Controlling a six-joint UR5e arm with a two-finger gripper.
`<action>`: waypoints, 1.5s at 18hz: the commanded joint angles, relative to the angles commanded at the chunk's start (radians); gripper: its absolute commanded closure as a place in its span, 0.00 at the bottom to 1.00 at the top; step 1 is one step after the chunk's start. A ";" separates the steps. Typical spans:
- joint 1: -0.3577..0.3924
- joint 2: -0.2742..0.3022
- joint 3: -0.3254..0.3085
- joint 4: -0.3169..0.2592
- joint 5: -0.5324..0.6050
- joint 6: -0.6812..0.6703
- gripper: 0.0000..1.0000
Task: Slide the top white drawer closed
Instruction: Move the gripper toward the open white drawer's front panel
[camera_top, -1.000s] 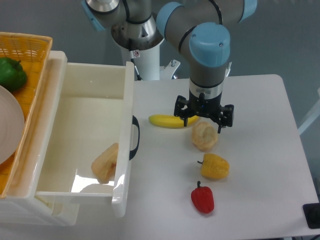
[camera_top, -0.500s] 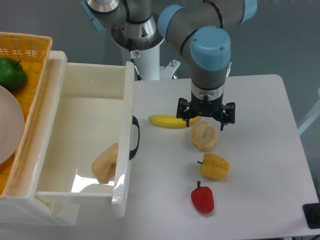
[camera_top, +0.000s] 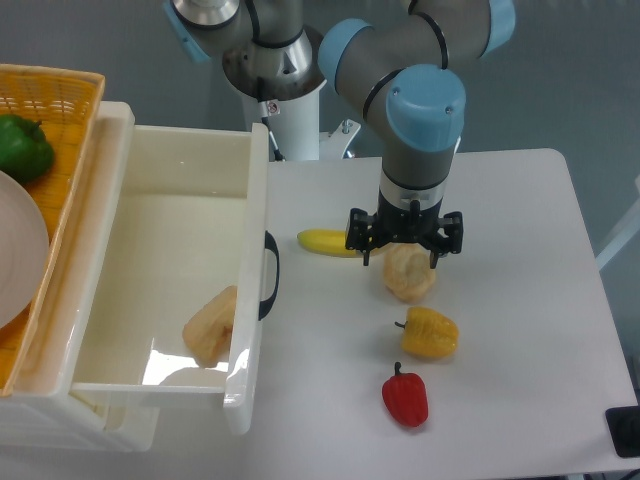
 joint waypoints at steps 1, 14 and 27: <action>-0.002 -0.005 0.000 0.000 0.000 -0.017 0.00; -0.041 -0.071 -0.006 -0.002 -0.097 -0.068 0.00; -0.072 -0.124 -0.012 -0.003 -0.164 -0.086 0.00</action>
